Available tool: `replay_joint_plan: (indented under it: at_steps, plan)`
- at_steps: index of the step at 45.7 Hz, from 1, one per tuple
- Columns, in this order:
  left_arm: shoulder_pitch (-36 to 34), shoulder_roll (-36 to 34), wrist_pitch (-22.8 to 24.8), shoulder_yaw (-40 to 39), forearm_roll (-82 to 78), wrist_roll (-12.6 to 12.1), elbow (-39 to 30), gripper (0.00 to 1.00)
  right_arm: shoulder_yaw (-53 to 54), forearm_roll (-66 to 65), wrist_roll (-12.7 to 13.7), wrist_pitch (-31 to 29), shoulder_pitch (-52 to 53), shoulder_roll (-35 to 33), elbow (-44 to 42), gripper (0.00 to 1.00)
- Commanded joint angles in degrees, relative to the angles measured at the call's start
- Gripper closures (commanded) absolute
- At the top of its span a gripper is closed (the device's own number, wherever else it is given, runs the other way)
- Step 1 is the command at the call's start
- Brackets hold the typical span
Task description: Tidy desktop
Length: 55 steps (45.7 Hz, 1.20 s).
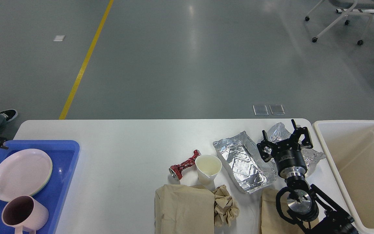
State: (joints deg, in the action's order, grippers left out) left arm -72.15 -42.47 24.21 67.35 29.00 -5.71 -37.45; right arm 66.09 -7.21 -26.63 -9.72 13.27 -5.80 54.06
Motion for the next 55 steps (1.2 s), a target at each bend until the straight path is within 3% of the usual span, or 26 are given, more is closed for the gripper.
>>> replay_joint_plan:
  at_steps: [1, 12, 21, 28, 35, 40, 44, 48, 55]
  plan:
    - [-3.87, 0.02, 0.05, -0.72, 0.01, 0.0, -0.17, 0.04, 0.0, 0.0, 0.0, 0.05, 0.0, 0.0, 0.0, 0.0]
    - [-13.98, -3.49, 1.88, -5.55, -0.26, 0.09, -2.45, 0.04, 0.0, 0.0, 0.0, -0.03, 0.0, 0.0, 0.0, 0.0]
    - [-12.49, -12.19, 8.82, -31.81, -1.23, 1.76, -5.0, 0.04, 0.0, 0.0, 0.0, -0.03, 0.0, 0.0, 0.0, 0.0]
    - [-0.73, -13.34, 13.84, -54.83, -1.05, 3.34, -5.0, 0.04, 0.0, 0.0, 0.0, -0.03, 0.0, 0.0, 0.0, 0.0]
    - [12.36, -7.38, 12.88, -79.89, -1.05, 3.95, -4.83, 0.04, 0.0, 0.0, 0.0, -0.03, 0.0, 0.0, 0.0, 0.0]
    - [22.12, -2.28, 9.28, -94.57, -1.14, 6.32, -4.83, 0.04, 0.0, 0.0, 0.0, -0.03, 0.0, -0.09, 0.0, 0.0]
    - [28.02, 2.03, 5.5, -103.19, -2.19, 10.71, -4.91, 0.04, 0.0, 0.0, 0.0, -0.03, 0.09, 0.0, 0.0, 0.0]
    - [31.8, 5.72, 4.09, -109.7, -5.44, 13.27, -5.18, 0.04, 0.0, 0.0, 0.0, 0.05, 0.0, 0.0, 0.0, 0.0]
    - [41.82, 14.07, 3.82, -125.24, -13.6, 14.15, -5.27, 0.04, 0.0, 0.0, 0.0, -0.03, 0.0, 0.0, 0.0, 0.0]
